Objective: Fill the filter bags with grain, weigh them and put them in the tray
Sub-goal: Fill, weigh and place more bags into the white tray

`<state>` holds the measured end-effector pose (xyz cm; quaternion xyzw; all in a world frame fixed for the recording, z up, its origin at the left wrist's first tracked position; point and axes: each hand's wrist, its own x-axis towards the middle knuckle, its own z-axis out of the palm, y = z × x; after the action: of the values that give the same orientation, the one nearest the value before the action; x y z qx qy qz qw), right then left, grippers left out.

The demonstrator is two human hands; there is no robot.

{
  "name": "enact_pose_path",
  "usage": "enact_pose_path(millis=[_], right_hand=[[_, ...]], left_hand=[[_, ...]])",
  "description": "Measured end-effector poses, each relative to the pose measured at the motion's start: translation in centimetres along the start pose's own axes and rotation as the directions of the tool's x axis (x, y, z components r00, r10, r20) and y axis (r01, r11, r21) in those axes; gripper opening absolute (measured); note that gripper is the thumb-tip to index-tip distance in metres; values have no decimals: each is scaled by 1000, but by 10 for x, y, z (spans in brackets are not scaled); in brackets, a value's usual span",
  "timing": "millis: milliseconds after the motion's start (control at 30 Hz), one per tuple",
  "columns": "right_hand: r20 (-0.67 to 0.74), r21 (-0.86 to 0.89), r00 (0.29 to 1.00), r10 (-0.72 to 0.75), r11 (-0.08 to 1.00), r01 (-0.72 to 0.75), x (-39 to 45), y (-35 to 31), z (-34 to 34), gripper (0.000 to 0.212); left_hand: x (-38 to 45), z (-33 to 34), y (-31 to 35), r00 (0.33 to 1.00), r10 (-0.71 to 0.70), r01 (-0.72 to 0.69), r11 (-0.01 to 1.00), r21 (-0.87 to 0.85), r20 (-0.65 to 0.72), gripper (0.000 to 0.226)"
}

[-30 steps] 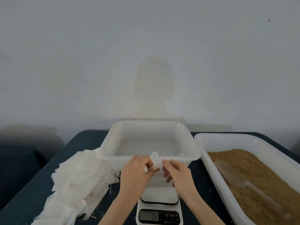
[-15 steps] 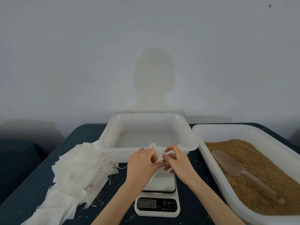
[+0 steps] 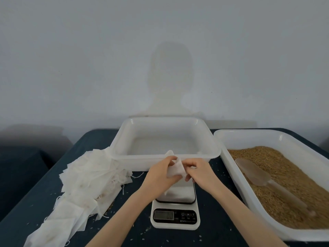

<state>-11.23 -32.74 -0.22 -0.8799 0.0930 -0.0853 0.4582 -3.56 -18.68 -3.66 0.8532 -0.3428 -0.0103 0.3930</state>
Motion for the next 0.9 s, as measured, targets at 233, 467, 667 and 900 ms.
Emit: enact_pose_path(millis=[233,467,667,900], right_hand=[[34,-36,999,41,999,-40,0,2,1,20],[103,-172,994,29,985,-11,4,5,-4,19],[174,-215,983,62,976,-23,3,6,-6,22],[192,-194,981,28,981,10,-1,9,-10,28]], left_hand=[[-1,-3,-9,996,70,-71,997,21,54,49],[-1,0,-7,987,115,-132,979,154,115,61],[-1,3,-3,980,150,-167,977,130,134,60],[-1,12,-10,979,140,-167,967,191,146,66]])
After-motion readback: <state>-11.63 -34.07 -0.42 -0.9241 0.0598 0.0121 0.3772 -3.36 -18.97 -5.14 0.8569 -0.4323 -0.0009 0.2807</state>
